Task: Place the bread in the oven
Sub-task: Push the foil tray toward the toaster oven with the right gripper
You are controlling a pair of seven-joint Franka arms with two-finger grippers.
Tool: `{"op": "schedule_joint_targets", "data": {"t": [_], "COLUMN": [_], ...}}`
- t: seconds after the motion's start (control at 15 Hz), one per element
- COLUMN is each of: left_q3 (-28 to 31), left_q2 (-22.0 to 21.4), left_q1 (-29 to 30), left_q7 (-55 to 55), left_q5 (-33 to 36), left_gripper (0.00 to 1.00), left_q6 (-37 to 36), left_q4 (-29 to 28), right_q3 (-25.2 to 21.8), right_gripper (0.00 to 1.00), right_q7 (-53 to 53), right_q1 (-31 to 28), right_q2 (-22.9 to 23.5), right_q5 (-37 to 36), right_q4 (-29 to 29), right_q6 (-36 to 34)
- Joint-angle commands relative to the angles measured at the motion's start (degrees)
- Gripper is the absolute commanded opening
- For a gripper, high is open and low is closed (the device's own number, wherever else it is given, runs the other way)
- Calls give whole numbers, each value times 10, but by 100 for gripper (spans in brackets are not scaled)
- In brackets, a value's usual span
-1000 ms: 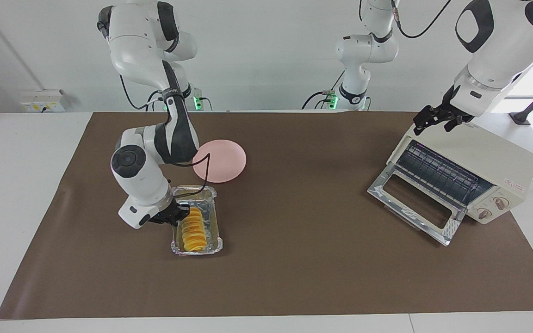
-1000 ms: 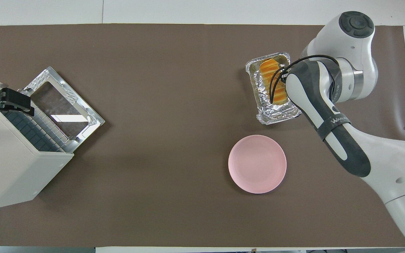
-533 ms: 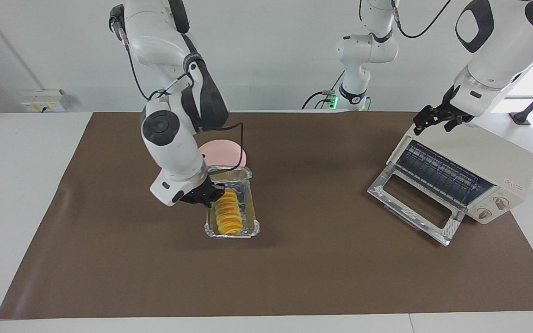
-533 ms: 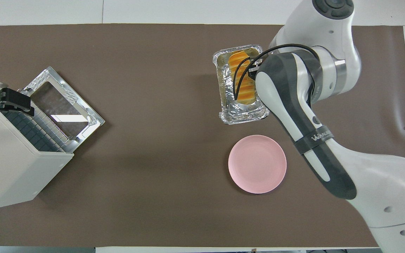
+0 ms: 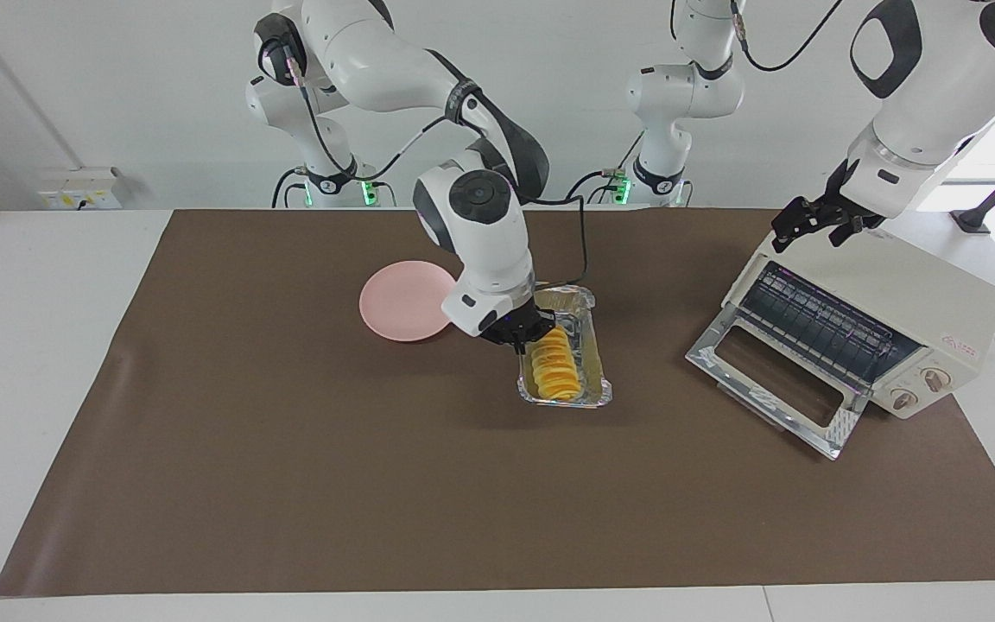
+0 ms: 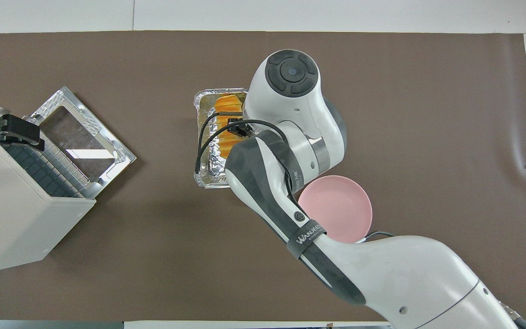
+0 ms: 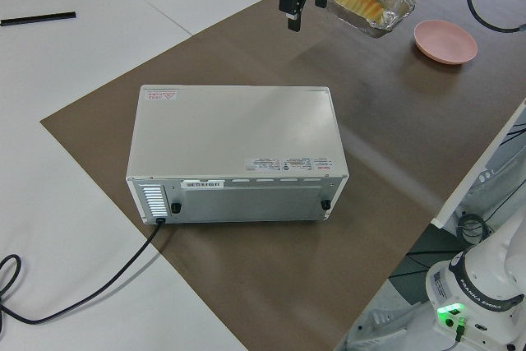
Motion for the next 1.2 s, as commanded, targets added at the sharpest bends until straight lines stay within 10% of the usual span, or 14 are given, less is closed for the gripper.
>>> {"op": "schedule_joint_targets", "data": {"t": [0.0,0.93,1.0,1.07,1.13], "left_q3": [-1,-1,-3,-3,-3], "left_q2": [2,1,0,0,1], "left_q1": [6,6,6,2,-1], "left_q7": [3,3,4,6,5], "left_q5": [-8,-8,-8,-8,-8], "left_gripper": [100,100,100,100,100], "left_q6": [-1,-1,-2,-2,3], "left_q4": [7,4,4,4,4], "right_q3": [-2,-2,-2,-2,-2], "right_gripper": [0,1,73,100,100], "right_q7": [22,25,25,27,30], "right_q1": [20,42,42,42,42], "right_q2": [3,2,2,3,3], "right_q5": [22,46,46,46,47], "right_q4": [-60,-148,-148,-144,-140], "right_q6": [81,207,208,206,203]}}
